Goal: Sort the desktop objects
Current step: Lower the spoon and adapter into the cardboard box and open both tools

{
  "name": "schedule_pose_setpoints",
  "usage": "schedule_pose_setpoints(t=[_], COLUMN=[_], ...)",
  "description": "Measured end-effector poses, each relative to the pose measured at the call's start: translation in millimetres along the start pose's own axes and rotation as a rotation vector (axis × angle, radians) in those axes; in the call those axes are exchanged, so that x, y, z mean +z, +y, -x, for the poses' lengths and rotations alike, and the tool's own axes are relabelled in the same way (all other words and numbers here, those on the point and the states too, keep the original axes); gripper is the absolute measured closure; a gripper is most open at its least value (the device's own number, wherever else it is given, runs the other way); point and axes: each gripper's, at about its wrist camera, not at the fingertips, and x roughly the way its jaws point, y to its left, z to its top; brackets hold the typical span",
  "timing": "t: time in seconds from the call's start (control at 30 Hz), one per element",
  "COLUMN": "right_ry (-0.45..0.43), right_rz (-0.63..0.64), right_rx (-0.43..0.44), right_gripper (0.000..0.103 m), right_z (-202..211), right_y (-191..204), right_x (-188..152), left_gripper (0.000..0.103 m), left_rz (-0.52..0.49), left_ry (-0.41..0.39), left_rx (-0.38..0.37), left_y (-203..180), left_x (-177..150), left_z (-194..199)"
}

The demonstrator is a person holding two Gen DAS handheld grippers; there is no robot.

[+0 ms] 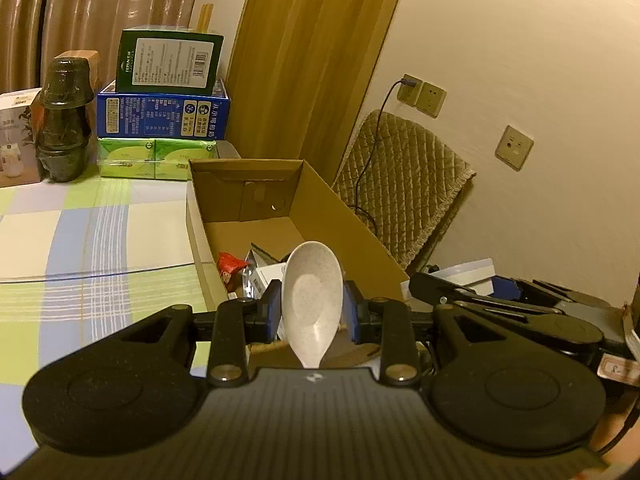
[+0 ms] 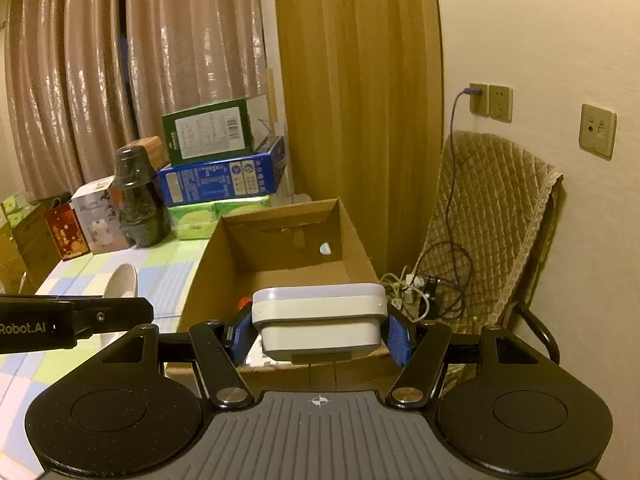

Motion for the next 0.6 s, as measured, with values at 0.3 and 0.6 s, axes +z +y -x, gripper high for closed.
schedule_pose_setpoints(t=[0.3,0.6], right_ry=[0.0,0.008], right_rz=[0.009,0.042], right_rx=[-0.003,0.009], right_gripper=[0.041,0.041], right_z=[-30,-64], right_y=[-8,-4], right_x=[19,37], left_gripper=[0.077,0.077], left_rz=[0.057,0.097], left_ry=[0.003,0.026], left_rx=[0.013,0.029], left_y=[10,24], left_x=[31,55], left_z=[-40,-79])
